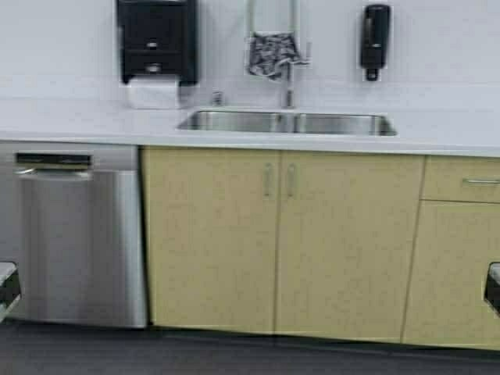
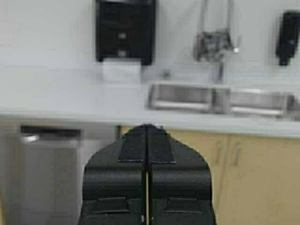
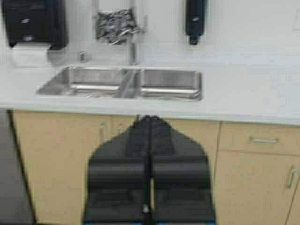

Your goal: Get the cloth and wipe up the spill under the wine glass

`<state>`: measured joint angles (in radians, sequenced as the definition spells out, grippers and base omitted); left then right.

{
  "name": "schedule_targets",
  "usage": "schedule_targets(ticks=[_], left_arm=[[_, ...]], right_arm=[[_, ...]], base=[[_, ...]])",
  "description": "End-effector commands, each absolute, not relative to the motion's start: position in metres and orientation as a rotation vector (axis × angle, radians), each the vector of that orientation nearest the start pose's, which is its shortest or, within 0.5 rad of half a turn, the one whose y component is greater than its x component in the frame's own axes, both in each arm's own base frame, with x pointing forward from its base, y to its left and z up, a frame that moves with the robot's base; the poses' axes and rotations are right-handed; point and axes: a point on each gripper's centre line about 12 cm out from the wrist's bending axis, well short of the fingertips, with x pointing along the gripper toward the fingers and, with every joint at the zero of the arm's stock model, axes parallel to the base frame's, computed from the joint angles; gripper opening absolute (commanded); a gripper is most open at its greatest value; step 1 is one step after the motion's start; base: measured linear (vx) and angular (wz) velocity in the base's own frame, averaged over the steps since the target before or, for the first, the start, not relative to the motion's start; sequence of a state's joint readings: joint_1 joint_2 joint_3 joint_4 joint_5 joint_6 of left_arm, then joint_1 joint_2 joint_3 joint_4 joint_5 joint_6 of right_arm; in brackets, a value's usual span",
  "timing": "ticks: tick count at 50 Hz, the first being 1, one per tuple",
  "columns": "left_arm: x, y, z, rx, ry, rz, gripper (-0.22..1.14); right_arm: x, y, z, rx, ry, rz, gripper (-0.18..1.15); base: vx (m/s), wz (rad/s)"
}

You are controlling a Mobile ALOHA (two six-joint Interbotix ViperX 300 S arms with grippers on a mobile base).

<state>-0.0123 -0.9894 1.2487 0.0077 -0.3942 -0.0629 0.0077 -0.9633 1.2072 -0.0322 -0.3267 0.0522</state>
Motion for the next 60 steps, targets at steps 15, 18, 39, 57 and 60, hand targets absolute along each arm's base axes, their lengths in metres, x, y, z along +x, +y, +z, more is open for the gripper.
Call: schedule_targets(ticks=[15,18,39,57,60], left_arm=[[0.194,-0.003,0.287,-0.052,-0.147,-0.019,0.02],[0.195,-0.003,0.287,-0.053,-0.148,-0.018,0.02],[0.196,-0.003,0.28,-0.053,-0.125,-0.02,0.02],[0.199,-0.003,0.279,-0.056,-0.116,-0.018,0.02],[0.201,-0.003,0.278,-0.058,-0.111,-0.019,0.02]], right_arm=[[0.202,0.003,0.296,0.029,-0.118,0.022,0.05],[0.203,0.003,0.297,0.031,-0.119,0.021,0.05],[0.202,0.005,0.299,0.108,-0.112,0.042,0.05],[0.201,0.021,0.301,0.075,-0.107,0.129,0.05],[0.201,0.021,0.302,0.075,-0.106,0.128,0.05]], base=[[0.35,-0.15],[0.35,-0.01],[0.38,0.07],[0.39,0.1],[0.35,0.07]])
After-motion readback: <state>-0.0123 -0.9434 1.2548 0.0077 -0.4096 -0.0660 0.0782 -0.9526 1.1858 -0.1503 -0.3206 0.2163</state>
